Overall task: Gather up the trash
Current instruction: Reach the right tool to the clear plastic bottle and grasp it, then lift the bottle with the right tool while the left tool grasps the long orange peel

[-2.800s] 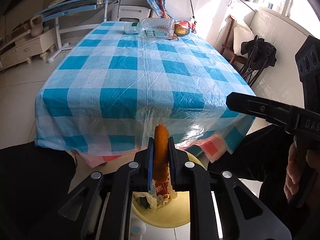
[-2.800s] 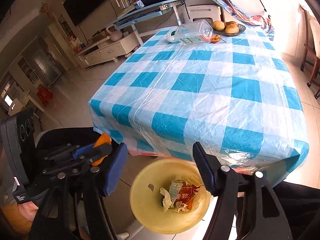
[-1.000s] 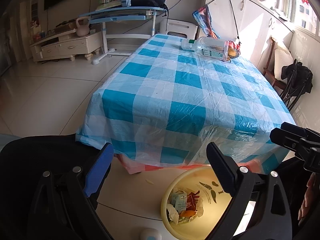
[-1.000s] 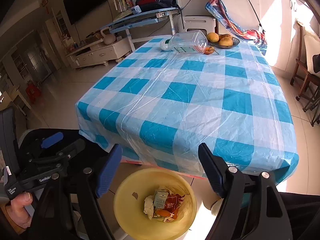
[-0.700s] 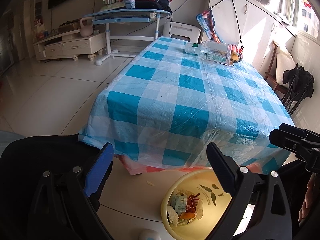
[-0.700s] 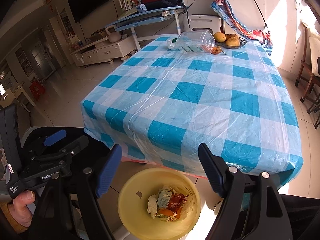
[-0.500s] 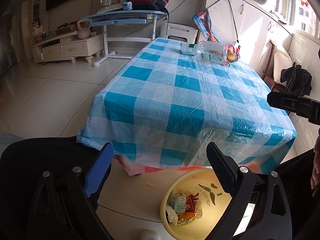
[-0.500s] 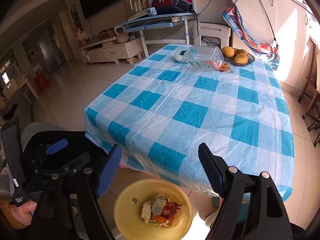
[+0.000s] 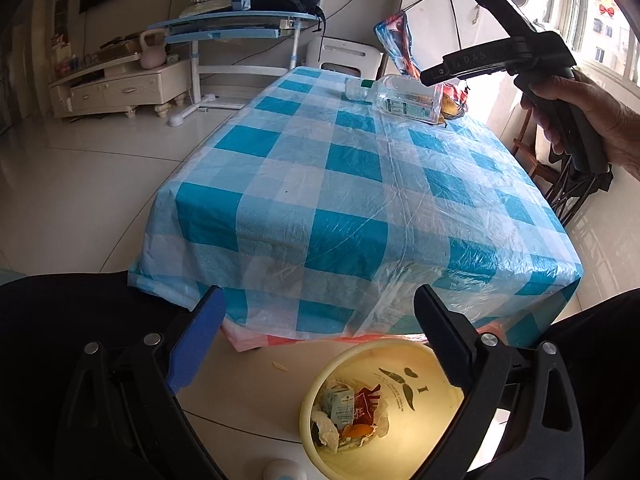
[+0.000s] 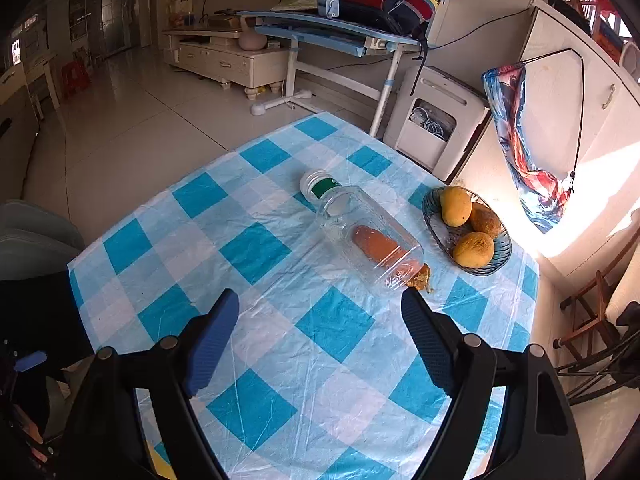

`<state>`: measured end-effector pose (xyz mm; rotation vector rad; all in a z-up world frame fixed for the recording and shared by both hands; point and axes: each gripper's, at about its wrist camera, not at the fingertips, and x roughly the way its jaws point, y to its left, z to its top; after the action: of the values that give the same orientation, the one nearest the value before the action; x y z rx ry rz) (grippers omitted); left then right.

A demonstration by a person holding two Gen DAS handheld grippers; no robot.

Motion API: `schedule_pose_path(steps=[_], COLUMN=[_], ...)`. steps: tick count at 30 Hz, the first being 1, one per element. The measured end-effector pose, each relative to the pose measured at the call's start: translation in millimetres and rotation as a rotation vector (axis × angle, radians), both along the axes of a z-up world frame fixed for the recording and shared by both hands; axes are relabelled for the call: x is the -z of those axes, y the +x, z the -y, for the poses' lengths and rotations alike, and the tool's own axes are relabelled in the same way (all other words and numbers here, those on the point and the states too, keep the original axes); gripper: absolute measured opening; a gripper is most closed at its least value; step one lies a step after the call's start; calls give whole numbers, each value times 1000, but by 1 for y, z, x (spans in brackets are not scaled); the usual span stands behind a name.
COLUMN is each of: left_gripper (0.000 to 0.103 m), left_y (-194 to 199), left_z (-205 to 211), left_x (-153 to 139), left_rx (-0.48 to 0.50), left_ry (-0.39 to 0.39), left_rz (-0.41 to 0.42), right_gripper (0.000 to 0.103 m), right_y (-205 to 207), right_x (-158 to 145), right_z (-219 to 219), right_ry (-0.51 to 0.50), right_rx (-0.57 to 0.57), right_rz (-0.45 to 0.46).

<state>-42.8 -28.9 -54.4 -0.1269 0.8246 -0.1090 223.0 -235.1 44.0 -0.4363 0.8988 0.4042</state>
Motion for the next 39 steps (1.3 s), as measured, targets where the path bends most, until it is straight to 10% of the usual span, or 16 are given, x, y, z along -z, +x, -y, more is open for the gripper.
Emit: schedule_pose_path(steps=[8, 11, 16, 21, 25, 35, 39], left_gripper=[92, 92, 92, 93, 93, 92, 76], left_y=[20, 25, 44, 101, 165, 326, 357], left_z=[-18, -22, -27, 5, 53, 179, 210], left_x=[6, 3, -19, -49, -68, -36, -5], left_rx=[-63, -72, 1, 275, 476, 654, 729], left_ry=[-96, -84, -36, 100, 251, 276, 335], left_rz=[-66, -59, -14, 50, 174, 74, 5], right_gripper=[80, 58, 55, 55, 55, 55, 55], right_y=[76, 81, 49, -28, -70, -60, -56], right_x=[56, 66, 44, 28, 44, 54, 58], right_z=[-34, -33, -2, 58, 101, 128, 144], right_ry=[-272, -302, -95, 172, 237, 241, 275], right_rx=[-88, -100, -22, 135, 254, 342, 366], right_rz=[-85, -128, -114, -118, -180, -217, -246])
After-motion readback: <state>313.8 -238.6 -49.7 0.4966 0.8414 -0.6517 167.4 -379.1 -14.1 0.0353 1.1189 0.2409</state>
